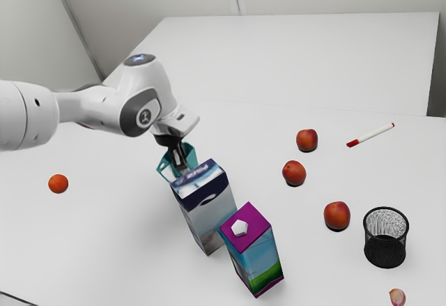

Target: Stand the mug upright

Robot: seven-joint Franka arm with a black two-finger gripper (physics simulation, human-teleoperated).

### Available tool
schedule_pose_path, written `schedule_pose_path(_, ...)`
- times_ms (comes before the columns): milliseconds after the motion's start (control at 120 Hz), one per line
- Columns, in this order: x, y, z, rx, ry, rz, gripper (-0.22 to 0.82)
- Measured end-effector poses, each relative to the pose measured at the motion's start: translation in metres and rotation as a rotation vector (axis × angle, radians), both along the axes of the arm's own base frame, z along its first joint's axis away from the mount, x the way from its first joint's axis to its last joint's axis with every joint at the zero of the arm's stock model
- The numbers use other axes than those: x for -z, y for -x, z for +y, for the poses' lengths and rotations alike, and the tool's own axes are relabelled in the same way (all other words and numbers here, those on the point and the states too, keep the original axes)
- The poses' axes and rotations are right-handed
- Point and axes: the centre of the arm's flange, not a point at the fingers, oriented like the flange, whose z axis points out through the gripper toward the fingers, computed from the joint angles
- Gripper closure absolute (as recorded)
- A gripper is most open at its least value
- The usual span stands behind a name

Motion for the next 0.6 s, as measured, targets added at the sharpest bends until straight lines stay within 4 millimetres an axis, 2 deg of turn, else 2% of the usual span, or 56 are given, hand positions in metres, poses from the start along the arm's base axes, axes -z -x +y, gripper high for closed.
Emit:
schedule_pose_path(350, 0.013, 0.003, -0.003, -0.014, -0.017, 0.013, 0.75)
schedule_pose_path(600, 0.004, 0.006, -0.009, -0.017, -0.02, -0.004, 0.48)
